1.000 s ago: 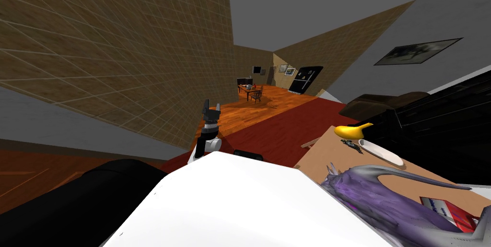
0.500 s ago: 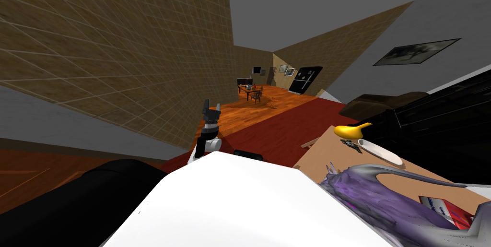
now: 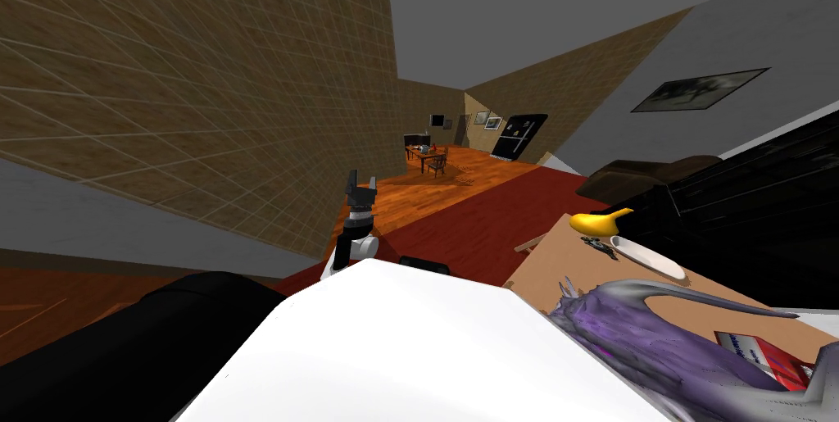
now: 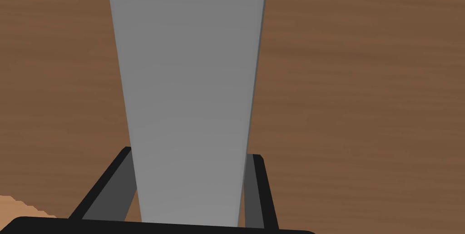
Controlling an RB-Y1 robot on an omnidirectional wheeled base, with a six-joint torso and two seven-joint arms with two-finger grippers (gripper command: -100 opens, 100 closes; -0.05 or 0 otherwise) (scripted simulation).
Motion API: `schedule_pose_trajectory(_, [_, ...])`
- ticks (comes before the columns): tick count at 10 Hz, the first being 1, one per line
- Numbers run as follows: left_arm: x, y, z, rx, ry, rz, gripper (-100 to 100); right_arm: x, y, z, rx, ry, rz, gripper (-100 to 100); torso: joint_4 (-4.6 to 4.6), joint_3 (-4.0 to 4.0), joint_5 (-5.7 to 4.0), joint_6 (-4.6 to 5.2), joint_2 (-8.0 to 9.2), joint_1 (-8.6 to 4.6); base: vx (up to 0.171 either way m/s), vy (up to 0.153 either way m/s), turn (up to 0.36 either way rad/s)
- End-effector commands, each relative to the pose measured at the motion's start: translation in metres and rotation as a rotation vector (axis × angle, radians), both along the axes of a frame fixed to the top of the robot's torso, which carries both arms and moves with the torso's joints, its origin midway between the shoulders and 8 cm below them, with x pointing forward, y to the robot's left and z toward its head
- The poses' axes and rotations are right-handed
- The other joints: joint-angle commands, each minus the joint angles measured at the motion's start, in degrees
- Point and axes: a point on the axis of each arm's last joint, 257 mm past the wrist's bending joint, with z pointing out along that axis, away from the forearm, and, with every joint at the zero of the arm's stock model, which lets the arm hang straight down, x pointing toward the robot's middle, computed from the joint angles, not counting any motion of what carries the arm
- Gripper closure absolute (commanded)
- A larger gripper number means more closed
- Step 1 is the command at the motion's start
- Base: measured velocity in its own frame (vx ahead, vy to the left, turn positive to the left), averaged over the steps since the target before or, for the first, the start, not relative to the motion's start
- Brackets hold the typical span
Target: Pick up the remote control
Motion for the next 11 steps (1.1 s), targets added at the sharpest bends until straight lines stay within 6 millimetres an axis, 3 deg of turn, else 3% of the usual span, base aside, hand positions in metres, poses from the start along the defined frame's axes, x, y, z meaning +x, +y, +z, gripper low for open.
schedule_pose_trajectory(1, [0.000,0.000,0.000,0.000,0.000,0.000,0,-0.002,-0.007,0.005,0.003,0.001,0.009,100,0.00,0.00,0.00,0.00,0.00,0.00,0.034,0.046,-0.049])
schedule_pose_trajectory(5, [0.000,0.000,0.000,0.000,0.000,0.000,0,-0.004,-0.022,0.016,0.006,-0.009,0.023,100,0.00,0.01,0.01,-0.01,0.02,0.00,0.028,0.042,-0.033])
schedule_pose_trajectory(10, [0.000,0.000,0.000,0.000,0.000,0.000,0,-0.005,-0.026,0.019,0.003,-0.010,0.024,100,0.01,0.05,0.04,0.00,0.10,-0.08,0.010,0.012,-0.009])
schedule_pose_trajectory(11, [0.000,0.000,0.000,0.000,0.000,0.000,0,-0.005,-0.026,0.019,0.004,-0.010,0.024,0,0.01,0.05,0.03,-0.01,0.11,-0.10,0.000,0.000,0.000])
